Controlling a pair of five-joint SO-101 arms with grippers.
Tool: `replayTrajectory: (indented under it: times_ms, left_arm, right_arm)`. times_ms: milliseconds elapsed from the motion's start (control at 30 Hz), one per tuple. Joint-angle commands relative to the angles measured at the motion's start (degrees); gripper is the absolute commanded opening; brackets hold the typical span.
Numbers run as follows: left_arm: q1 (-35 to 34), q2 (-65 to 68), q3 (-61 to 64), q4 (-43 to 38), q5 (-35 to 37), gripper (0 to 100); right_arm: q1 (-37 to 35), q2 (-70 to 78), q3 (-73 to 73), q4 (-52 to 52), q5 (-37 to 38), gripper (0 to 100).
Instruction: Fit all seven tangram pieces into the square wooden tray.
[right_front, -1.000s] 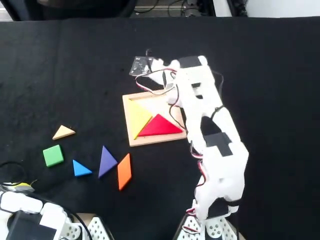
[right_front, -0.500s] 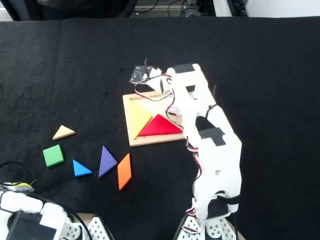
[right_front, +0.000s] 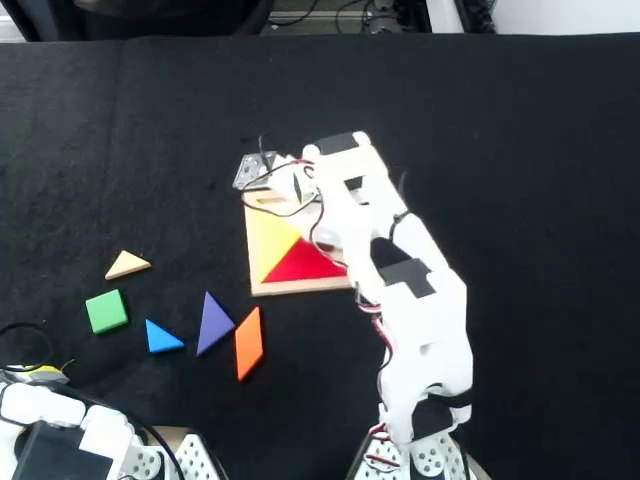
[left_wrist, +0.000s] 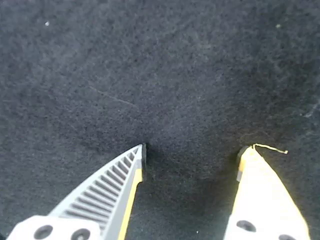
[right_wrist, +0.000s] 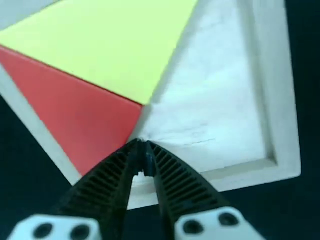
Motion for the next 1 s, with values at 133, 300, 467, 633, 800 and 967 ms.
replayTrajectory:
  times_ms: [133,300,467,633,800,967]
  left_arm:
    - [0.3,1.0,1.4,-0.5,-0.3,30]
    - [0.3,1.0,1.4,-0.5,-0.3,30]
    - [0.3,1.0,1.4,-0.5,-0.3,30]
    - [0.3,1.0,1.4,-0.5,-0.3,30]
    - [0.3,1.0,1.4,-0.5,-0.3,30]
    - [0.3,1.0,1.4,-0.5,-0.3,30]
  right_arm:
    - [0.9,-8.4,-1.5,2.1,-0.7,1.1]
    - [8.8,-13.8,-3.4,0.8,-0.7,1.1]
    - [15.1,-10.6,-1.7,-4.0,-0.4,1.1]
    - [16.9,-6.6,-1.2,-4.0,-0.4,1.1]
    - [14.8,-3.6,-0.9,-2.9,-0.4,1.1]
    - [11.2,-2.0,-0.5,-0.6,-0.4,1.1]
